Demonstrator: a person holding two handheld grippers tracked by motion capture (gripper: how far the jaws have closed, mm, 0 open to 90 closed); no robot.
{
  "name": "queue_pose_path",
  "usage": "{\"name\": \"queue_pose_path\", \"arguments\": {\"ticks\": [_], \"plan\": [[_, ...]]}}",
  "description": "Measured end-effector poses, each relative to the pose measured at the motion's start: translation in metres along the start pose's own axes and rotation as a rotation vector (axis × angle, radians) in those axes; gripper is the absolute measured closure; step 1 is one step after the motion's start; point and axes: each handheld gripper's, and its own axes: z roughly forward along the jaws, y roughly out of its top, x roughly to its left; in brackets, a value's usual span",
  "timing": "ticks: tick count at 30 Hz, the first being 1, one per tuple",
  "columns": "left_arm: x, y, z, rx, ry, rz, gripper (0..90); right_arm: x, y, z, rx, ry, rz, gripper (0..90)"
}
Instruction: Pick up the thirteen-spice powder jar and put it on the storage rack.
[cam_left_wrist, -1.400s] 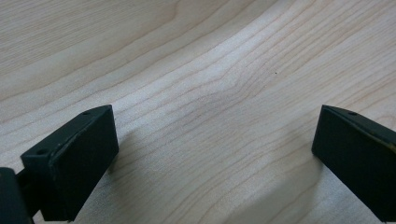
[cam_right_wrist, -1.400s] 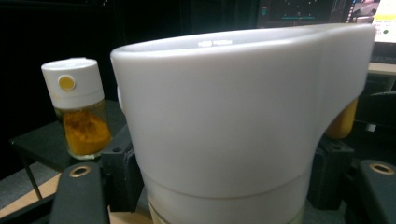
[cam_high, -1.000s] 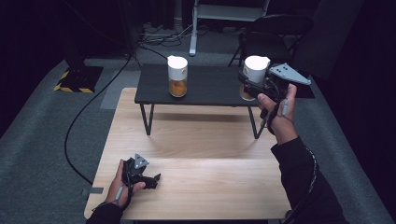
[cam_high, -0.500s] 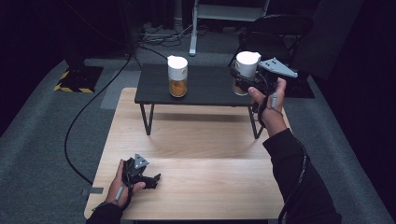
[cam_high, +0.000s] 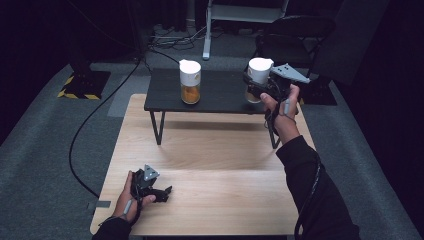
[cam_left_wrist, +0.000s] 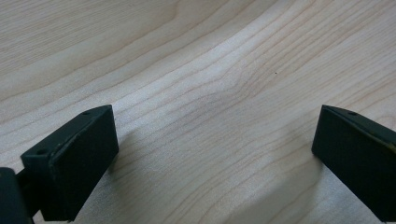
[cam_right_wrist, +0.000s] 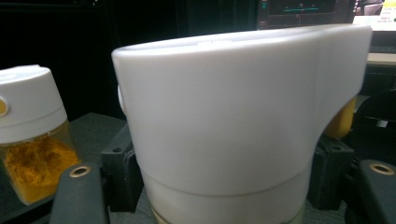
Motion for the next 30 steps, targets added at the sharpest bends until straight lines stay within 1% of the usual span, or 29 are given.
{"name": "queue_pose_path", "arguments": {"ticks": [5, 10, 13, 19, 25, 28, 30], "plan": [[0.0, 0.0, 0.0, 0.001, 0.0, 0.002, 0.5, -0.001, -0.005, 0.003, 0.001, -0.002, -0.002, 28.6], [0.0, 0.0, 0.0, 0.0, 0.0, 0.0, 0.5, -0.005, -0.009, 0.004, 0.001, -0.008, 0.018, 28.6], [0.0, 0.0, 0.0, 0.0, 0.0, 0.0, 0.5, -0.006, -0.011, 0.005, 0.004, -0.011, 0.017, 28.6], [0.0, 0.0, 0.0, 0.0, 0.0, 0.0, 0.5, -0.008, -0.016, 0.008, 0.01, -0.016, 0.032, 28.6], [0.0, 0.0, 0.0, 0.0, 0.0, 0.0, 0.5, -0.009, -0.023, 0.01, 0.025, -0.017, 0.028, 28.6], [0.0, 0.0, 0.0, -0.001, 0.0, 0.0, 0.5, -0.012, -0.026, 0.009, 0.015, -0.012, 0.041, 28.7], [0.0, 0.0, 0.0, 0.0, 0.0, 0.0, 0.5, -0.013, -0.027, 0.008, 0.011, -0.009, 0.039, 28.7]]}}
